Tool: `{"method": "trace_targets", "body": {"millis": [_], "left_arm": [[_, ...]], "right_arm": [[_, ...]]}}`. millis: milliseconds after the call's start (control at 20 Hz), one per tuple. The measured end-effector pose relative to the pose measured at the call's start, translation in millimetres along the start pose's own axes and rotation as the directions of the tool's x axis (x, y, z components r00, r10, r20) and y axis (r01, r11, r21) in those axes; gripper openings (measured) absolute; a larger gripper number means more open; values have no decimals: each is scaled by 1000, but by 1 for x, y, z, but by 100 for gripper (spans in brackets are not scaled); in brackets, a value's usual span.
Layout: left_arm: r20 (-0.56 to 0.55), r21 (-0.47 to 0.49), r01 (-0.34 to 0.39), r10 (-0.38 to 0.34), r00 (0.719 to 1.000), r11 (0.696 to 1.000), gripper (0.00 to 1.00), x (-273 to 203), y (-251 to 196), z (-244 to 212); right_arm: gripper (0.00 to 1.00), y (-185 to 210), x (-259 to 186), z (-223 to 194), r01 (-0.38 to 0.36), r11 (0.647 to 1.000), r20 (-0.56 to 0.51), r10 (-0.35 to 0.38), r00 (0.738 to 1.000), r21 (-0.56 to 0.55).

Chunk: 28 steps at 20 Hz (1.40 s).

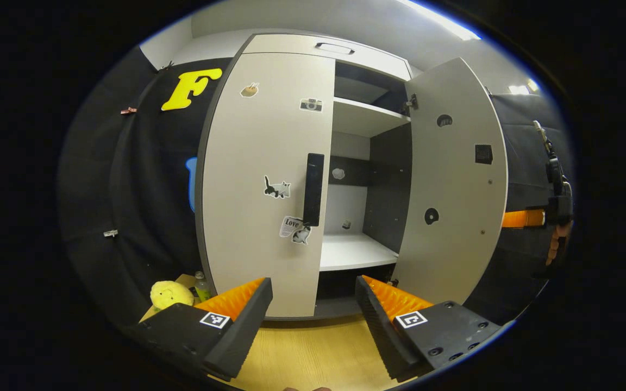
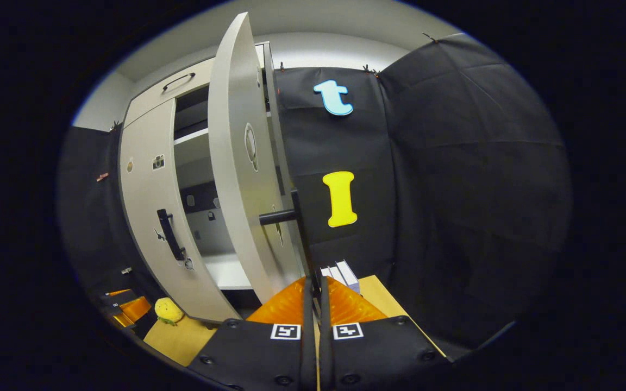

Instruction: Open the right door of the double-door shoe cabinet with the right hand, and open the left door with the left hand.

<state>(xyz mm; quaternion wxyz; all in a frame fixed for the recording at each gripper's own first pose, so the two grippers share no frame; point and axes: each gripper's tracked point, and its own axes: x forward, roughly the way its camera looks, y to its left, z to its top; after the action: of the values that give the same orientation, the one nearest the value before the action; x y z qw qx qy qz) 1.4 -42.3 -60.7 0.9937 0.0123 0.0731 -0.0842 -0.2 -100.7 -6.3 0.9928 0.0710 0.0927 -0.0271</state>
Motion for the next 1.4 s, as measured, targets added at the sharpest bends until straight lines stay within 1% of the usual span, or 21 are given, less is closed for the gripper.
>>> {"method": "trace_targets", "body": {"millis": [150, 200, 350, 500, 600, 700, 850, 950, 1000, 1050, 1100, 1200, 1250, 1300, 1350, 1400], "left_arm": [[1, -11, 5, -5, 1000, 1000, 95, 3, -1, 1], [1, -14, 7, -7, 1000, 1000, 95, 4, -2, 1], [-11, -7, 1, -1, 1000, 1000, 95, 7, 4, -1], [-21, -5, 4, -4, 1000, 1000, 95, 10, 8, -2], [-15, -4, 10, -10, 1000, 1000, 95, 12, 8, 1], [-7, 4, 12, -12, 1000, 1000, 95, 14, 8, 3], [6, 11, -1, 1, 1000, 1000, 95, 17, 12, 7], [18, 5, -9, 9, 1000, 1000, 95, 20, 17, 13], [22, 8, -16, 16, 1000, 1000, 95, 21, 20, 16], [24, 13, -27, 26, 999, 1000, 95, 23, 22, 18], [26, 21, -36, 36, 999, 999, 95, 26, 26, 20], [35, 35, -57, 56, 998, 998, 95, 31, 33, 28], [40, 39, -68, 66, 997, 997, 94, 34, 35, 30], [42, 38, -77, 75, 996, 996, 95, 37, 37, 32], [43, 32, -81, 79, 996, 996, 95, 39, 38, 34], [48, 30, -77, 76, 996, 997, 96, 43, 37, 37]], "right_arm": [[6, -2, -16, -3, 35, 997, 20, -34, 999, -66], [5, -5, -16, -4, 46, 996, 24, -45, 999, -73], [6, -5, -41, 2, 64, 994, 39, -60, 997, -85], [6, 4, -59, 5, 52, 993, 46, -47, 998, -107], [5, 21, -68, -1, 26, 993, 21, -23, 1000, -115], [5, 40, -73, -11, 0, 995, 0, 0, 1000, -100], [6, 76, -68, -24, -66, 995, -8, 66, 998, -70], [10, 101, -64, -28, -115, 992, 5, 115, 993, -46], [24, 111, -60, -31, -141, 989, 12, 142, 990, -36], [28, 121, -56, -33, -165, 986, 15, 166, 986, -23], [39, 133, -52, -38, -202, 979, 12, 203, 979, -12], [71, 146, -45, -44, -230, 973, 12, 230, 973, -8], [80, 146, -41, -47, -225, 974, 16, 225, 974, -18], [99, 148, -37, -52, -224, 974, 15, 224, 974, -31], [100, 148, -37, -57, -222, 974, 12, 223, 975, -44], [99, 148, -35, -62, -220, 974, 4, 220, 975, -56]]}}
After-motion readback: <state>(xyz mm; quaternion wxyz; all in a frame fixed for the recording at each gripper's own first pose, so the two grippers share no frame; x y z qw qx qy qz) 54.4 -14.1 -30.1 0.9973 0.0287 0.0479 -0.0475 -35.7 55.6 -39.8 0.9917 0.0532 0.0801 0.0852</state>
